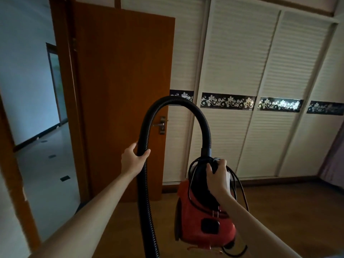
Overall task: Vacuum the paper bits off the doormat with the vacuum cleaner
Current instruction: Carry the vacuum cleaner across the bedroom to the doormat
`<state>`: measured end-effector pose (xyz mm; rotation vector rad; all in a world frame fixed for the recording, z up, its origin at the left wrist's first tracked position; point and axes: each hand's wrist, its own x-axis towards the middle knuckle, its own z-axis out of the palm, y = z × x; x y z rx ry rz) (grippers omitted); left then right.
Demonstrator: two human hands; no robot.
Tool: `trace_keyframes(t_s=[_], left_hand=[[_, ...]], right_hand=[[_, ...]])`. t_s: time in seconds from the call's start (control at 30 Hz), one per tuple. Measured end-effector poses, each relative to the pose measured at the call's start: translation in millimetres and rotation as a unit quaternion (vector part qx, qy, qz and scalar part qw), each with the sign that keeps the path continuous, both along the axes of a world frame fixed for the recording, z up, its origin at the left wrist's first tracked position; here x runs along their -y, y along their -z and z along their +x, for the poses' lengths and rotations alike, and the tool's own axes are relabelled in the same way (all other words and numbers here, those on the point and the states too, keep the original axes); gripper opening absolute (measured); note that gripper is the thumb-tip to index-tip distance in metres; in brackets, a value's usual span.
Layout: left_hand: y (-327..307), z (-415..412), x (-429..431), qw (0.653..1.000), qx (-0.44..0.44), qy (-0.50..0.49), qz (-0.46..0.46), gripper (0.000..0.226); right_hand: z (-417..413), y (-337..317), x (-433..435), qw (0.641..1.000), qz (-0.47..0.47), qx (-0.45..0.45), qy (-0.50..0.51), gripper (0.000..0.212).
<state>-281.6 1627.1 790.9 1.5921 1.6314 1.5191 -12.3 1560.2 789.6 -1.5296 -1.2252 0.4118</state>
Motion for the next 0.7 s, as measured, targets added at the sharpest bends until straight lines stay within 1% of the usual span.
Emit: trace_keyframes(t_s=[0.13,0.27,0.4,0.57,0.7], left_hand=[[2.0,-1.8,-33.4,1.0,-0.002,0.004,-0.007,0.069],[5.7,4.7,-65.1,1.0,-0.006,0.017,-0.014,0.065],[10.6,18.1,-107.4,1.0,-0.003,0.018,-0.017,0.07],[9.2,45.2,-169.5,0.999,-0.009,0.022,-0.021,0.059],[3.8,68.2,-226.9,1.0,-0.002,0.019,-0.017,0.057]], right_hand=[[-1.1,-2.3,-34.9,1.0,-0.006,0.002,0.005,0.017],[5.6,-0.8,-69.2,1.0,-0.008,0.009,0.014,0.019],[19.1,3.6,-114.0,1.0,-0.011,0.017,0.024,0.018],[41.4,3.7,-181.4,0.999,-0.021,0.01,0.027,0.017],[61.2,-4.7,-238.2,0.999,-0.024,0.016,0.029,0.017]])
